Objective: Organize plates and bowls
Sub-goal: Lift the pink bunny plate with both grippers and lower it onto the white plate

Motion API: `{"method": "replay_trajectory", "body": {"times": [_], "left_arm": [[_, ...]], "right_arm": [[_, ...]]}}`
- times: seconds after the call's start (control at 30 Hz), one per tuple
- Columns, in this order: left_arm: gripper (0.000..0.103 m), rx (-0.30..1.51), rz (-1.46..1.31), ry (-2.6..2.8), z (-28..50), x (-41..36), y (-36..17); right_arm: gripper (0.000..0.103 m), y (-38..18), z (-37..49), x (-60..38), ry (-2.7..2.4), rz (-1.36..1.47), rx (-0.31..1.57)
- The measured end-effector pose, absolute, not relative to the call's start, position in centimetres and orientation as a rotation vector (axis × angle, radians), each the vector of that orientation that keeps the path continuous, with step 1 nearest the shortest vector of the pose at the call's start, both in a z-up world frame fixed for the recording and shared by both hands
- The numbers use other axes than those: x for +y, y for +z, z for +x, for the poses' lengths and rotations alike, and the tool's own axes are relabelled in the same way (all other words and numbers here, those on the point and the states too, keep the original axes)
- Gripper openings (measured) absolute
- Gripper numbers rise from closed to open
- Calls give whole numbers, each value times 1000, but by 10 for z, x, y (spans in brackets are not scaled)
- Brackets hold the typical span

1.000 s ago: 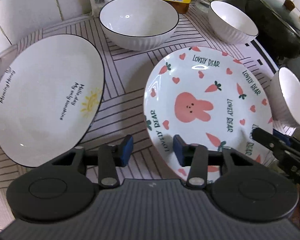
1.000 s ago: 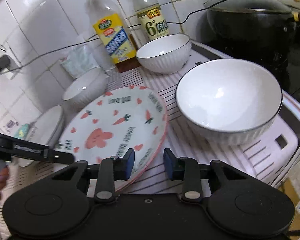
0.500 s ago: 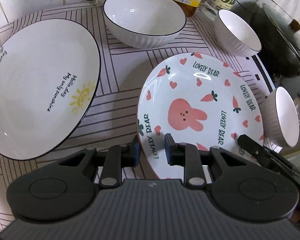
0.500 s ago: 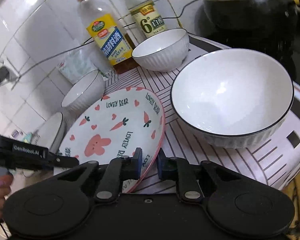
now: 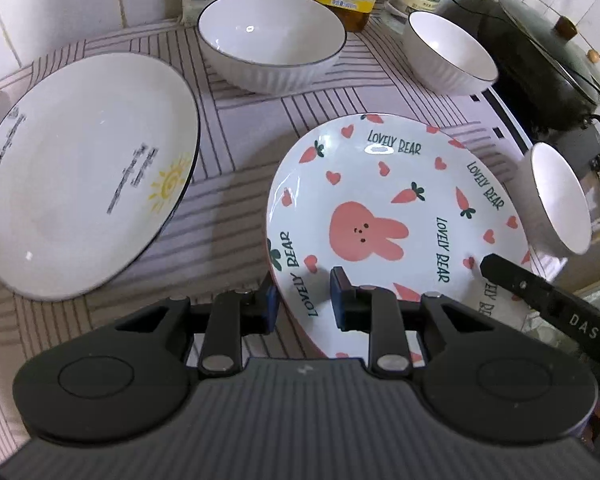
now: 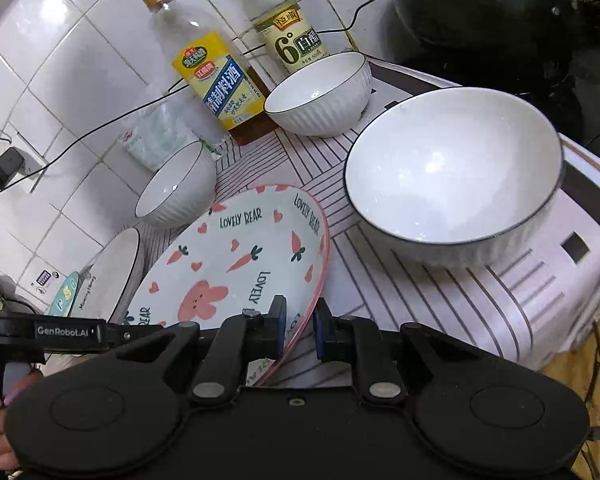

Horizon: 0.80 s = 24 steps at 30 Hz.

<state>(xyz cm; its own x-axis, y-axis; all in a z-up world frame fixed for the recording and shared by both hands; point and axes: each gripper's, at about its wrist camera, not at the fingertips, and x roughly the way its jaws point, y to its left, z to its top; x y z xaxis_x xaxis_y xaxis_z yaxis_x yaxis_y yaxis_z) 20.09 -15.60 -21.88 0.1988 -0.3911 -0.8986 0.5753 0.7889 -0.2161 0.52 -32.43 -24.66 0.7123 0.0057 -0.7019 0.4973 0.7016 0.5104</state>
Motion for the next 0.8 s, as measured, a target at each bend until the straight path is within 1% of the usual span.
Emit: {"method": "replay_trajectory", "body": {"times": [0.2, 0.47, 0.8], "left_arm": [[24, 1151, 191, -677, 181, -132, -199], [24, 1071, 187, -631, 165, -96, -168], [24, 1022, 83, -526, 185, -39, -140]], "right_arm": [[20, -227, -1, -308, -231, 697, 772], [22, -205, 3, -286, -111, 647, 758], [23, -174, 51, -260, 67, 592, 718]]}}
